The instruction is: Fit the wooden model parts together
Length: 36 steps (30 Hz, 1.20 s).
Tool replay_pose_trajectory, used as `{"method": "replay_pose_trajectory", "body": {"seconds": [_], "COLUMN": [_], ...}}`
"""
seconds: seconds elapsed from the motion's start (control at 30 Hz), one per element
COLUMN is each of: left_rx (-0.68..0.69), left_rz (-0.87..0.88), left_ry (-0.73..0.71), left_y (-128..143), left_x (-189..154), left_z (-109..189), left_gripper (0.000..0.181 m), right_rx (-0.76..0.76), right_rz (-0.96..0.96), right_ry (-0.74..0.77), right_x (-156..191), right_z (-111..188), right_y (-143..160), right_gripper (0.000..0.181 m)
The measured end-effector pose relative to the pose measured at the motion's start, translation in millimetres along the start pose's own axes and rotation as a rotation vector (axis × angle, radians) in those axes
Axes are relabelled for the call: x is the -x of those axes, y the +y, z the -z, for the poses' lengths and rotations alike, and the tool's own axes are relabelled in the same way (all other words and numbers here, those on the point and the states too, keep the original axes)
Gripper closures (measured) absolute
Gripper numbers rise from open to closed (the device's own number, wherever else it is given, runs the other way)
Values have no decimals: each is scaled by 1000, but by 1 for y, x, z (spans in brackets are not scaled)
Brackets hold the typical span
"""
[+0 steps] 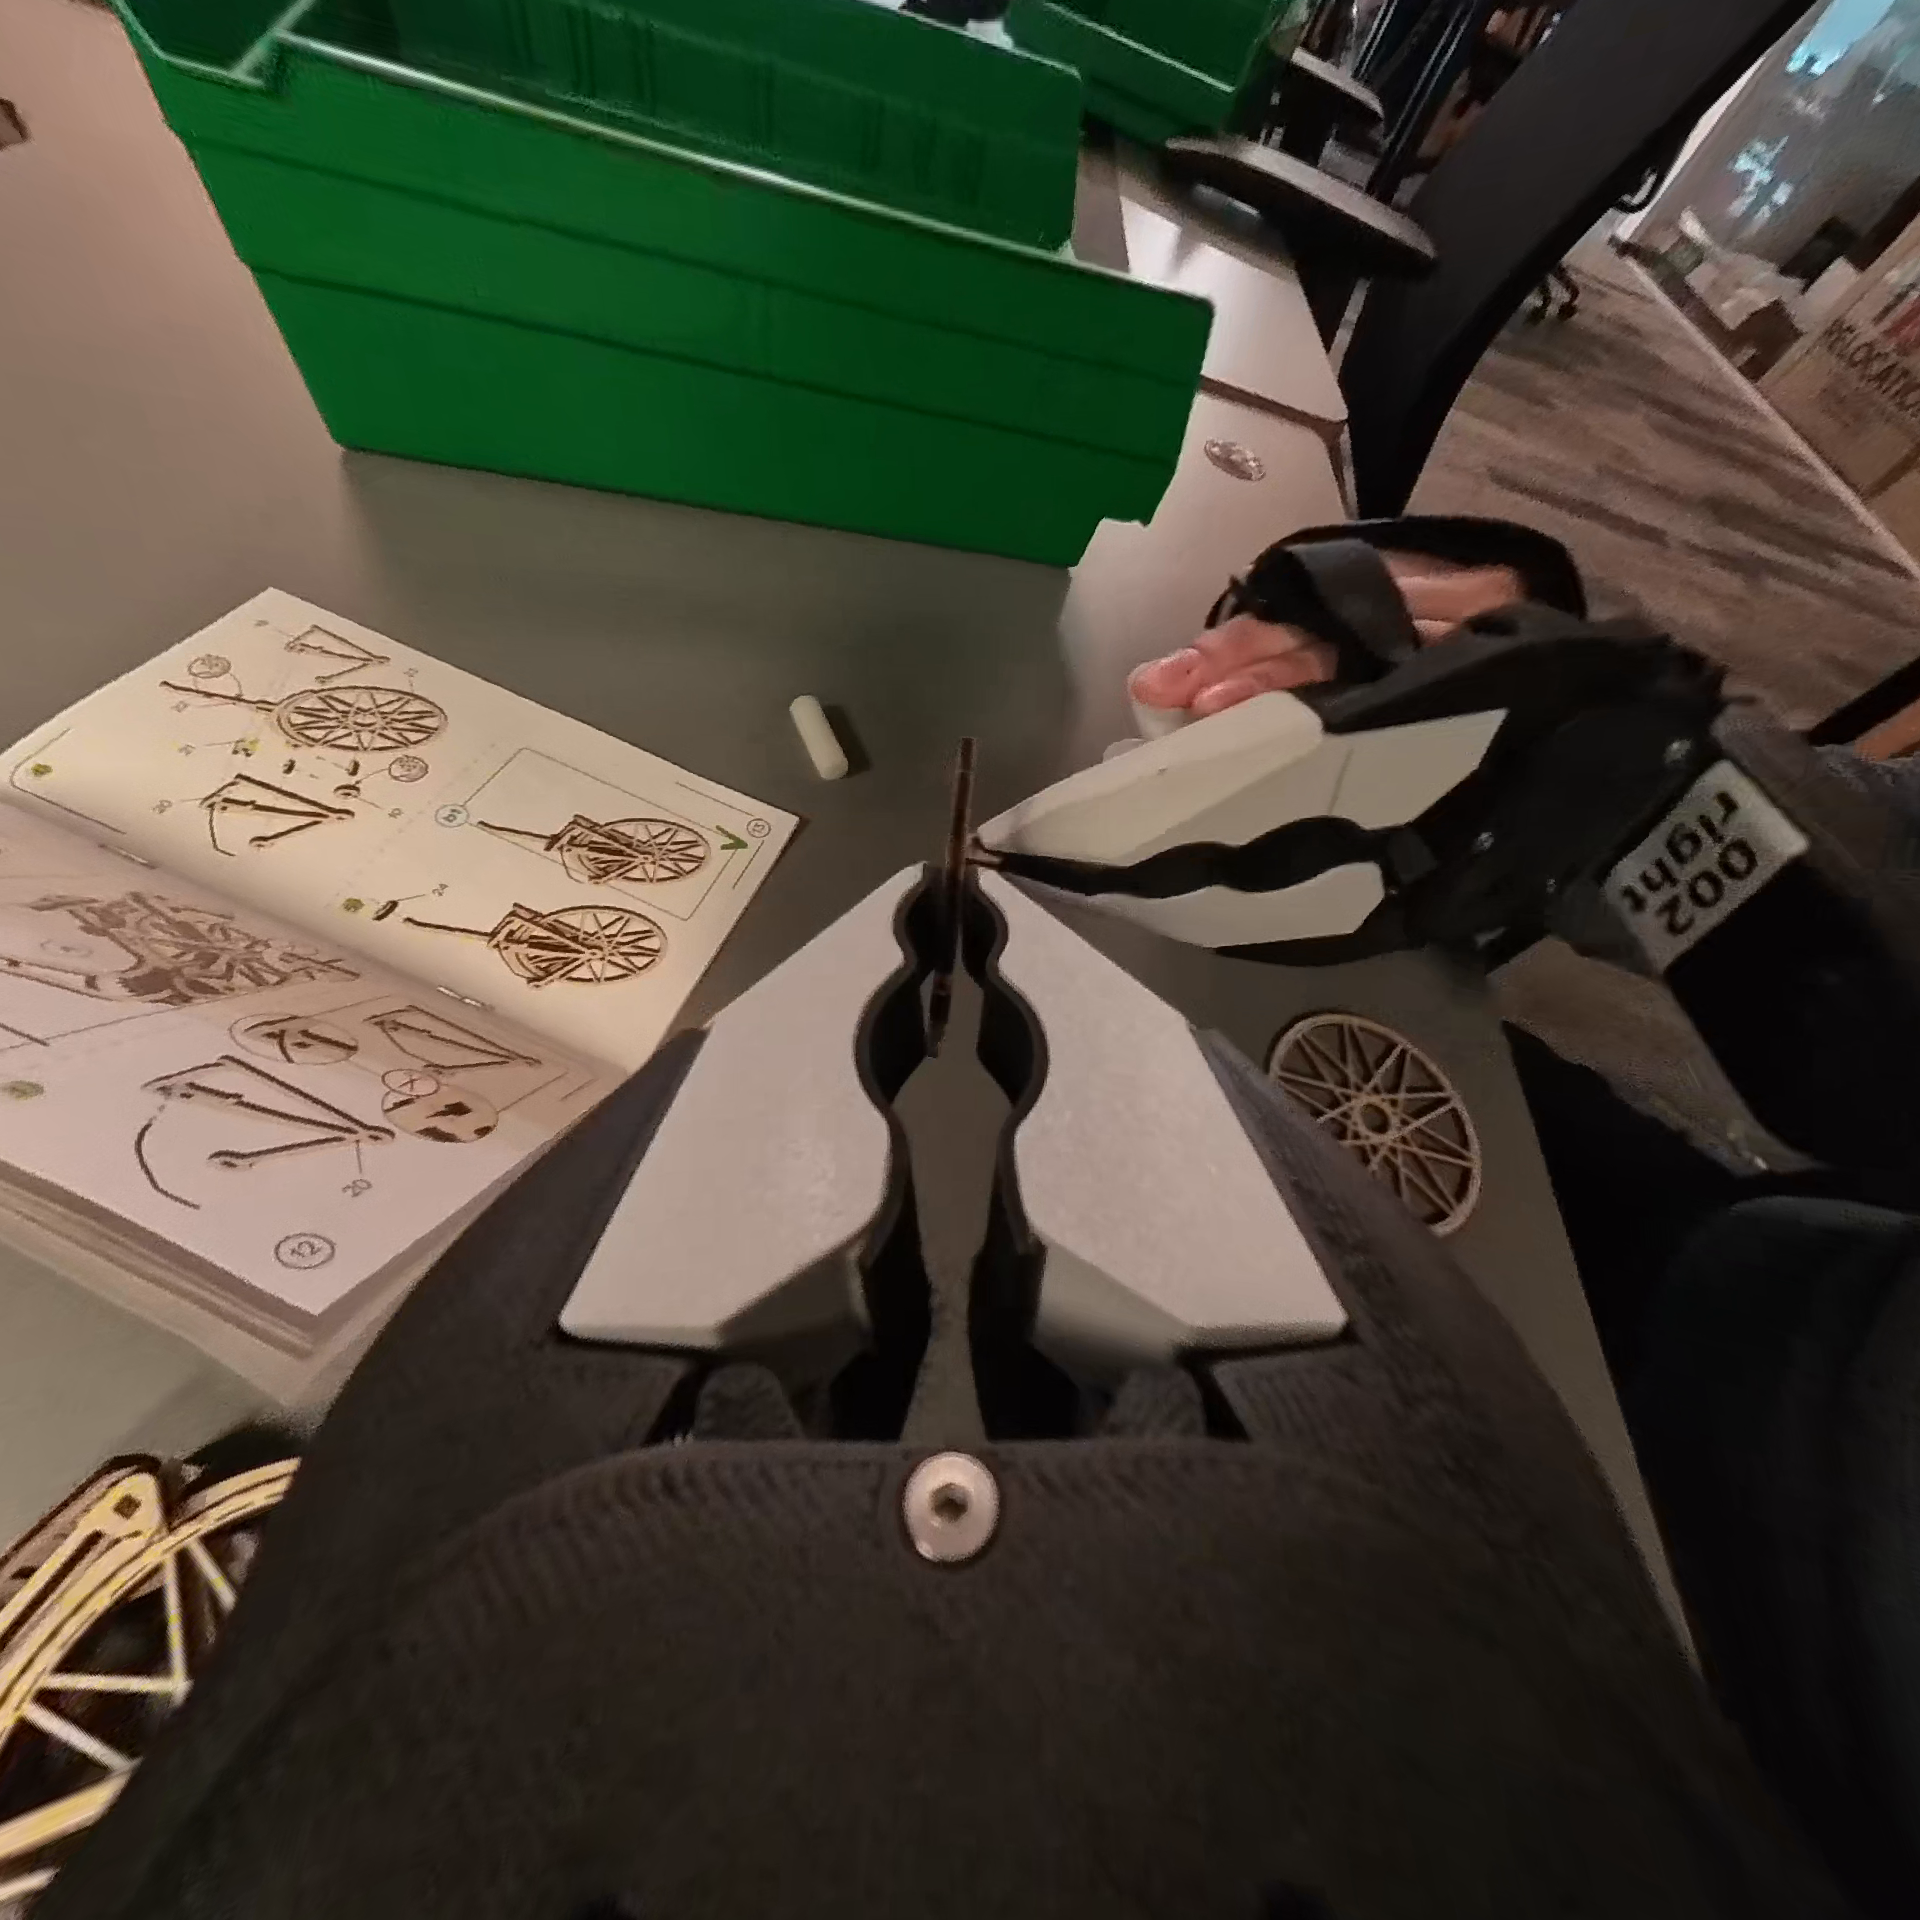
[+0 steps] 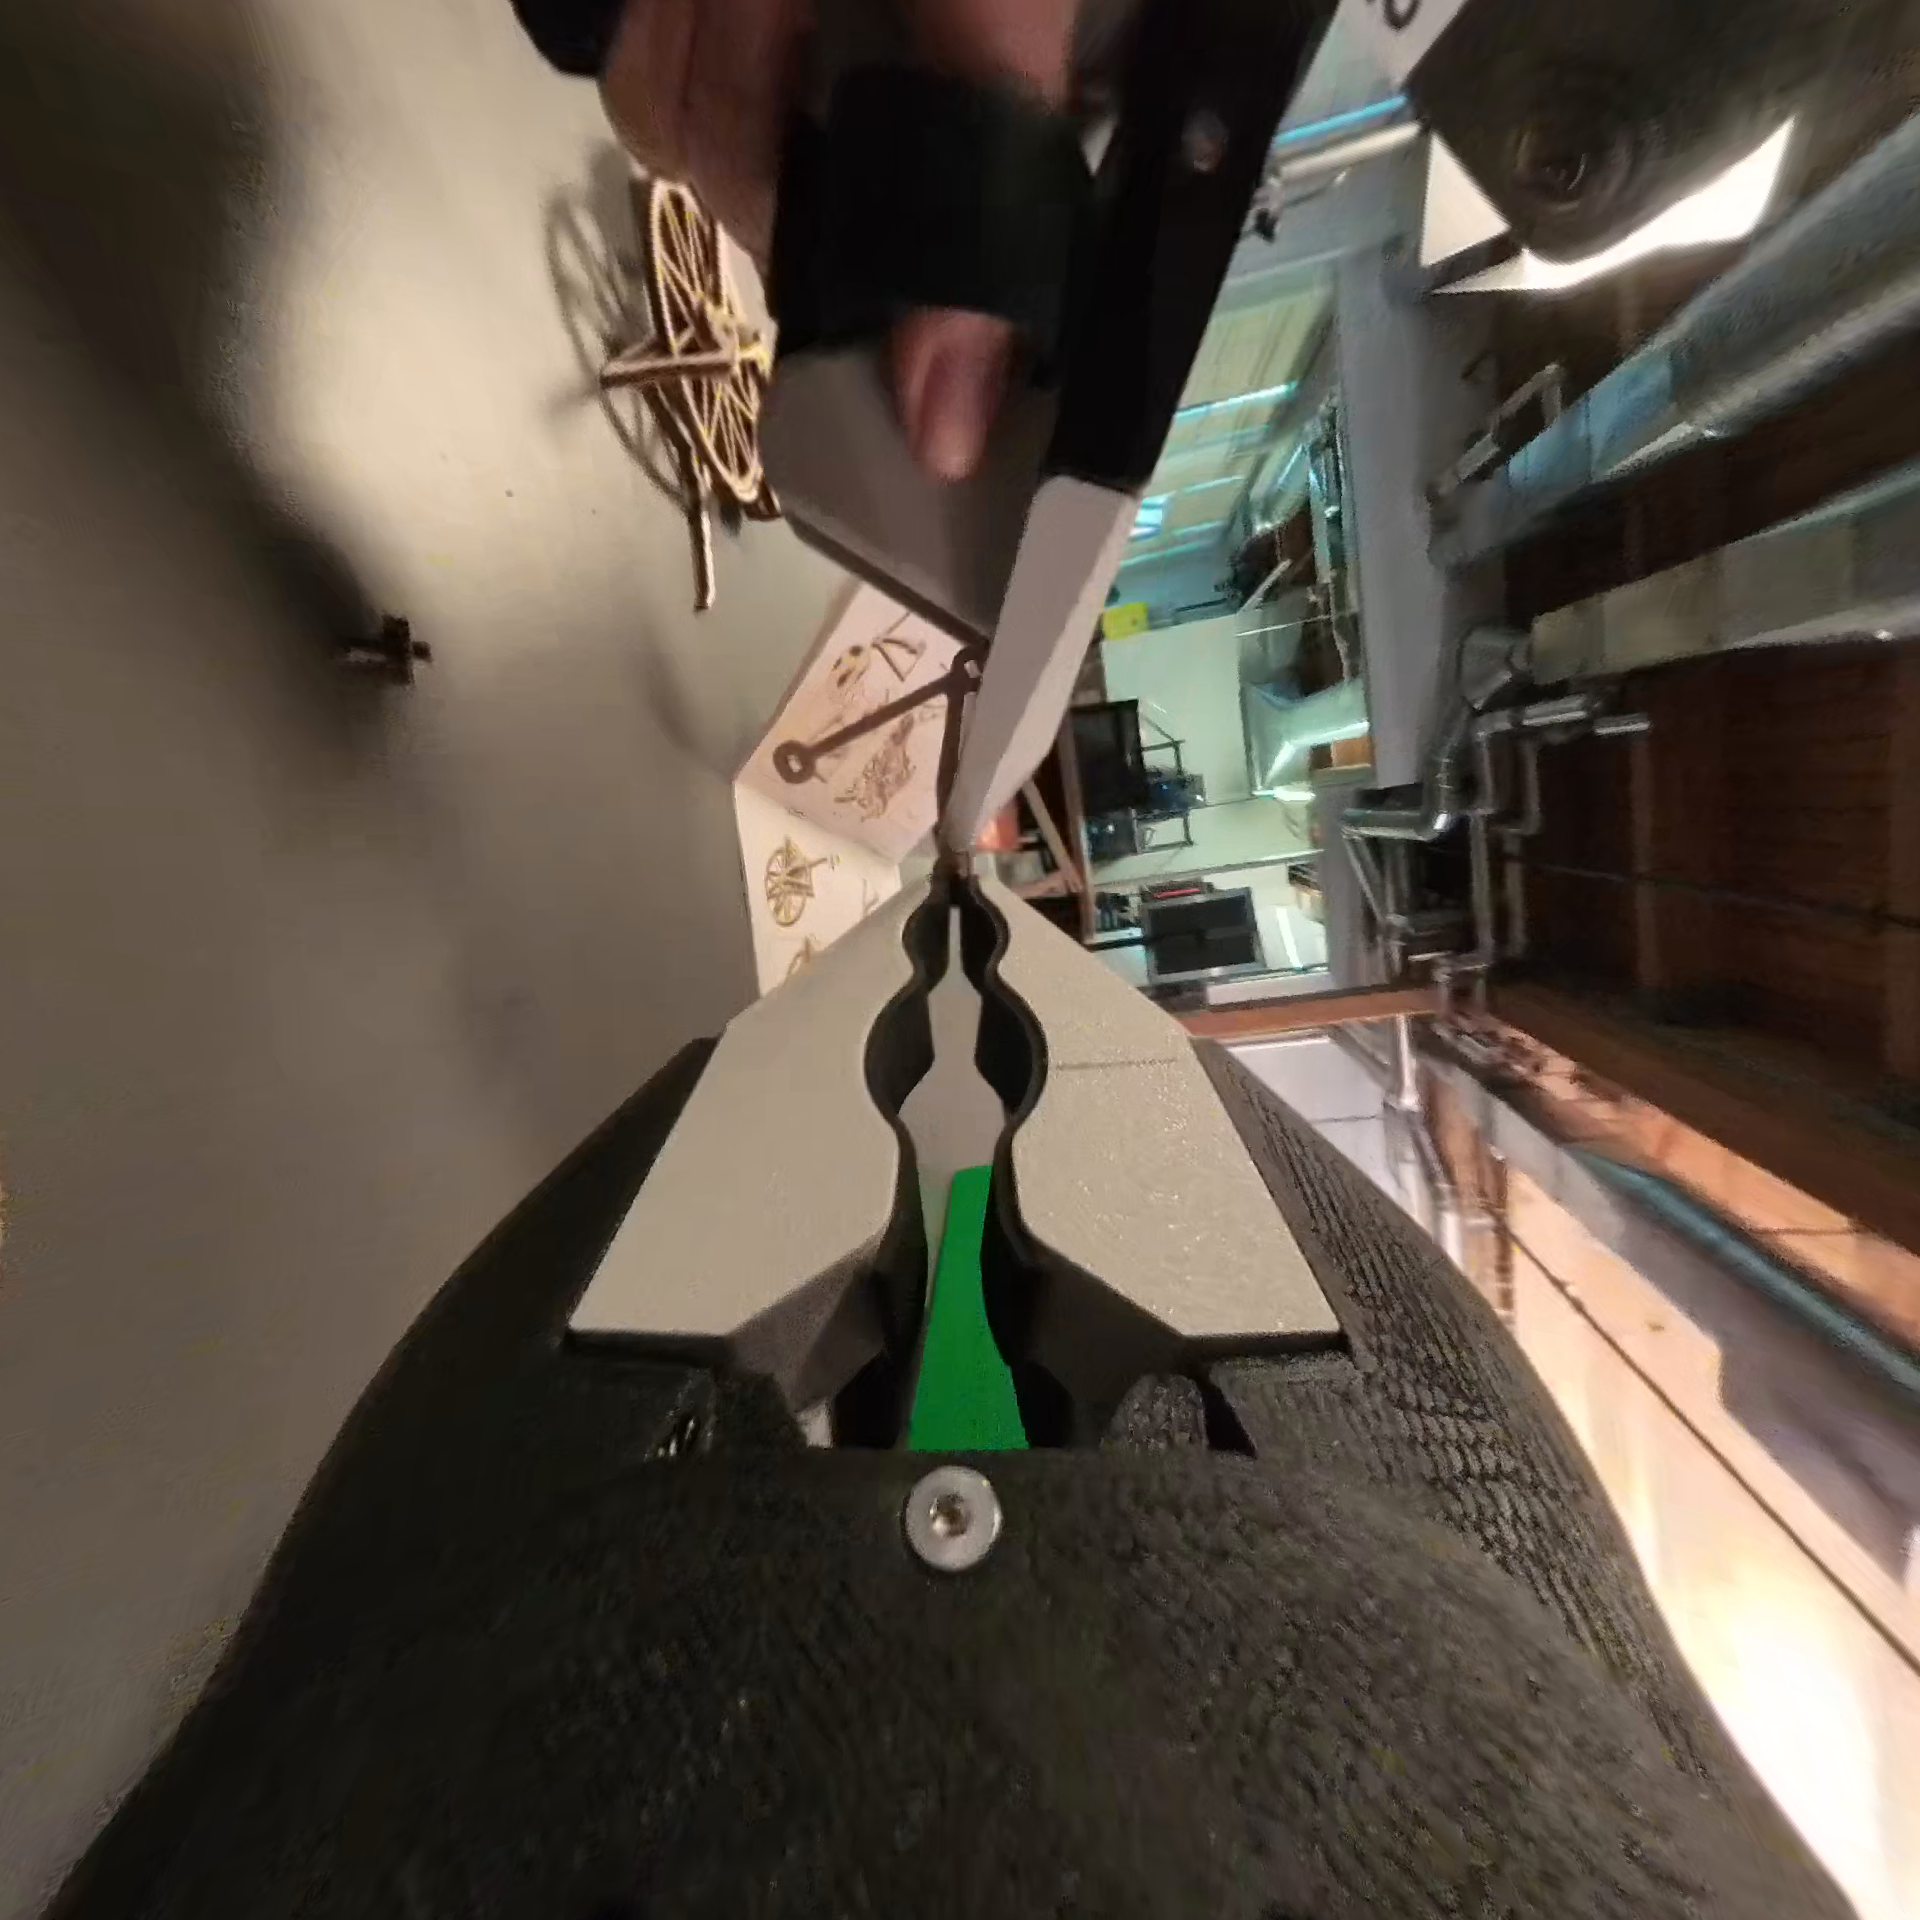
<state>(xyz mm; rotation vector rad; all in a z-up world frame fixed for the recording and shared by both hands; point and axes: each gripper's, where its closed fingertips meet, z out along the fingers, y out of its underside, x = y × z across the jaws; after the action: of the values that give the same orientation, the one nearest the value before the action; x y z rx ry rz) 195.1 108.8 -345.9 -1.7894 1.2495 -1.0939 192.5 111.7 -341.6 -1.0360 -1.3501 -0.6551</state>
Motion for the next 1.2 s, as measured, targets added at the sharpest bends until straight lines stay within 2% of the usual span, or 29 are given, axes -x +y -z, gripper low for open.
{"method": "replay_pose_trajectory", "body": {"seconds": [0.13, 0.3, 0.4, 0.53, 0.67, 0.77, 1.03, 1.1, 1.2], "left_rx": [6, -10, -6, -5, -13, -45, -107, -118, -106], "left_rz": [-17, 14, -10, 9, 7, 17, 78, 77, 91], "left_ry": [-46, -12, -82, -33, -77, -27, 109, 106, 125], "left_y": [1, 1, -2, 3, -2, -9, -17, -18, -15], "left_x": [8, 4, 13, 8, 14, 12, 5, 6, 4], "left_z": [-5, -3, -8, -7, -8, -8, -3, -5, -11], "left_gripper": [179, 179, 180, 179, 180, 179, 153, 155, 176], "right_rx": [102, 49, 156, 63, 157, 124, 89, 85, 94], "right_rz": [105, 80, 112, 104, 101, 85, 111, 102, 116], "right_ry": [19, 21, 29, 16, 37, 71, 89, 88, 76], "right_x": [4, 2, 4, 6, 3, -4, -3, -3, 0], "right_z": [-7, -3, -10, -3, -11, -7, -4, -4, -4], "right_y": [7, 5, 11, 9, 12, 10, 2, 0, 1], "right_gripper": [181, 181, 181, 181, 181, 181, 181, 181, 181]}}
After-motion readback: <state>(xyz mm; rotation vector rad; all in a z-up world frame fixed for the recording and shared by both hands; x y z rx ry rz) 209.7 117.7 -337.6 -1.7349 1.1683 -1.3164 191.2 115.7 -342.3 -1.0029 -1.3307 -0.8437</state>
